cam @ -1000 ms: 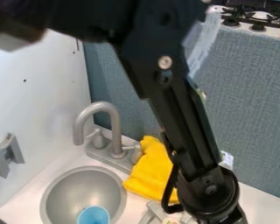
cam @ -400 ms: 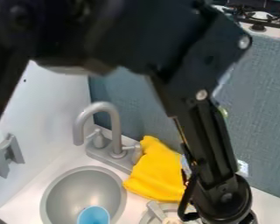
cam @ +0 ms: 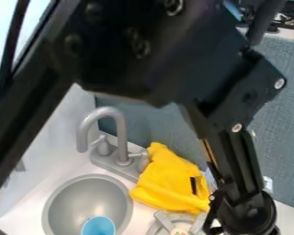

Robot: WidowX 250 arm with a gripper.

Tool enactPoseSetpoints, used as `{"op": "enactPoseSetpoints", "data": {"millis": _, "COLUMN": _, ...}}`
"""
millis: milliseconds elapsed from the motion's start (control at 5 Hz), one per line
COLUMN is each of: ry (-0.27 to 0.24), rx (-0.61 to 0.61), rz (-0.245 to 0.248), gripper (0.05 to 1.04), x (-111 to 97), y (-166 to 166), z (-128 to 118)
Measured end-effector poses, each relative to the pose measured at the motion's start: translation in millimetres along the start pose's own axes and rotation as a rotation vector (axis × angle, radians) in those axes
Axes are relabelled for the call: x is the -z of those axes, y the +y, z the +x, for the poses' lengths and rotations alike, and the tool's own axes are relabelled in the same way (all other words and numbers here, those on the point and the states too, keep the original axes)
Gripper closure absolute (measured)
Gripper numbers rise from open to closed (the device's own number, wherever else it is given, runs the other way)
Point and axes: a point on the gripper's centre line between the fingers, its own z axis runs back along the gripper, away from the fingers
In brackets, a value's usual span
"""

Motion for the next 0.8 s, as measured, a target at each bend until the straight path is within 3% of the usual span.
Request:
{"op": "enactPoseSetpoints", "data": {"millis": 200, "ry": 0.031, "rx": -0.021, "rz": 0.008, "gripper": 0.410, "x": -1.4, "y": 6.6, "z": -2.6}}
{"op": "enactPoseSetpoints", "data": {"millis": 400, "ry": -0.021, "rx": 0.043, "rz": -0.027, "gripper": 0.521, "x": -29.5, "y": 0.1, "z": -2.3}}
{"op": "enactPoseSetpoints", "data": {"millis": 600, "ry": -0.103, "rx": 0.084, "rz": -0.028, "gripper": 0.537, "x": -76.7, "y": -11.4, "z": 1.5}}
{"op": "enactPoseSetpoints", "data": {"millis": 800, "ry": -0.180, "rx": 0.130, "rz": -0.024, "gripper": 0.537, "x": -97.6, "y": -33.3, "z": 16.4}}
